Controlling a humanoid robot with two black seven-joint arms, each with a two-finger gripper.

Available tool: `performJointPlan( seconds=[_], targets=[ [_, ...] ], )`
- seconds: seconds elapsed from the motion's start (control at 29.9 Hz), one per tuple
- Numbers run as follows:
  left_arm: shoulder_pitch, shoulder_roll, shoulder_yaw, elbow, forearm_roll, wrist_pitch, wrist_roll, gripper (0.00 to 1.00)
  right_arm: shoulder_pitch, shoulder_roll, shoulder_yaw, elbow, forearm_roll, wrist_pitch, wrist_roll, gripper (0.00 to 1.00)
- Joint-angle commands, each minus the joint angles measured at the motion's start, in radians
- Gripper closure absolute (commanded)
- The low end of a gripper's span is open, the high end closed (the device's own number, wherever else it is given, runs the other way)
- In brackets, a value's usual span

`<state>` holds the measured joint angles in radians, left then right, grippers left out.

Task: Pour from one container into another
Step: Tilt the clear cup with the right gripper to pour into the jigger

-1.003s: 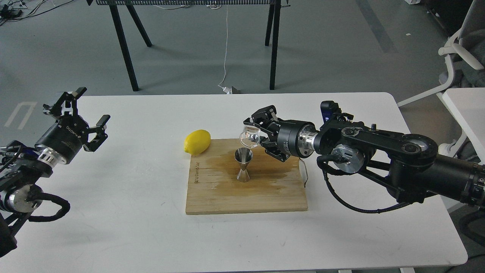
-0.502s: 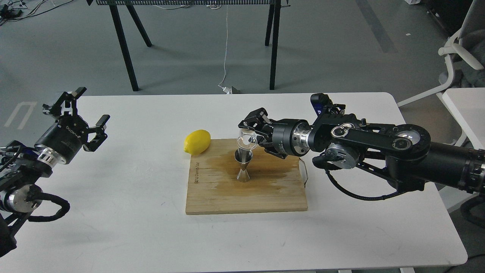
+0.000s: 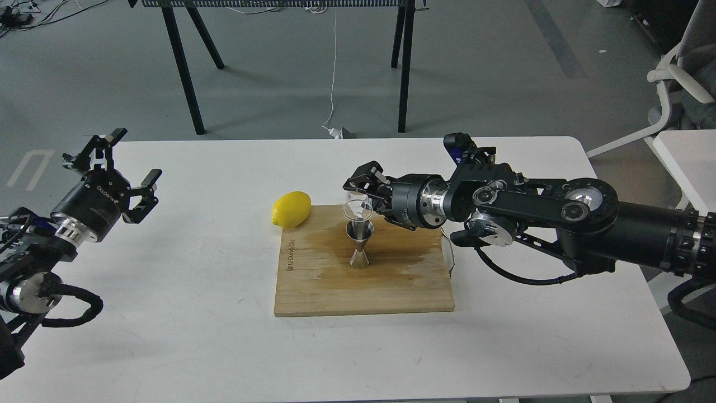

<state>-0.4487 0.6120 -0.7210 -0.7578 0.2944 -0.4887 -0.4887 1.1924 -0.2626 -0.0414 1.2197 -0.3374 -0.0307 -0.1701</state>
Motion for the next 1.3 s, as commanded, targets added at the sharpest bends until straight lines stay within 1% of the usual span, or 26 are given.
performJointPlan(
  seconds=[0.0, 0.23, 0.84, 0.97, 1.1, 1.27],
  targets=[
    [-0.001, 0.000, 0.000, 0.000, 0.000, 0.000, 0.000, 0.01, 0.013, 0.008, -0.014, 0.000, 0.000, 0.000, 0.000, 0.59],
    [0.001, 0.000, 0.000, 0.002, 0.000, 0.000, 0.000, 0.01, 0.026, 0.011, -0.020, 0.004, -0.002, 0.018, 0.000, 0.59],
    [0.001, 0.000, 0.000, 0.002, 0.000, 0.000, 0.000, 0.01, 0.042, 0.000, -0.055, 0.012, -0.048, 0.023, 0.000, 0.59],
    [0.001, 0.000, 0.000, 0.002, 0.000, 0.000, 0.000, 0.01, 0.053, 0.000, -0.055, 0.012, -0.057, 0.051, -0.002, 0.59],
    [0.001, 0.000, 0.000, 0.003, 0.000, 0.000, 0.000, 0.01, 0.061, -0.001, -0.057, 0.012, -0.058, 0.054, -0.002, 0.59],
    [0.001, 0.000, 0.000, 0.003, 0.000, 0.000, 0.000, 0.01, 0.076, -0.001, -0.095, 0.012, -0.069, 0.054, -0.002, 0.59]
  ],
)
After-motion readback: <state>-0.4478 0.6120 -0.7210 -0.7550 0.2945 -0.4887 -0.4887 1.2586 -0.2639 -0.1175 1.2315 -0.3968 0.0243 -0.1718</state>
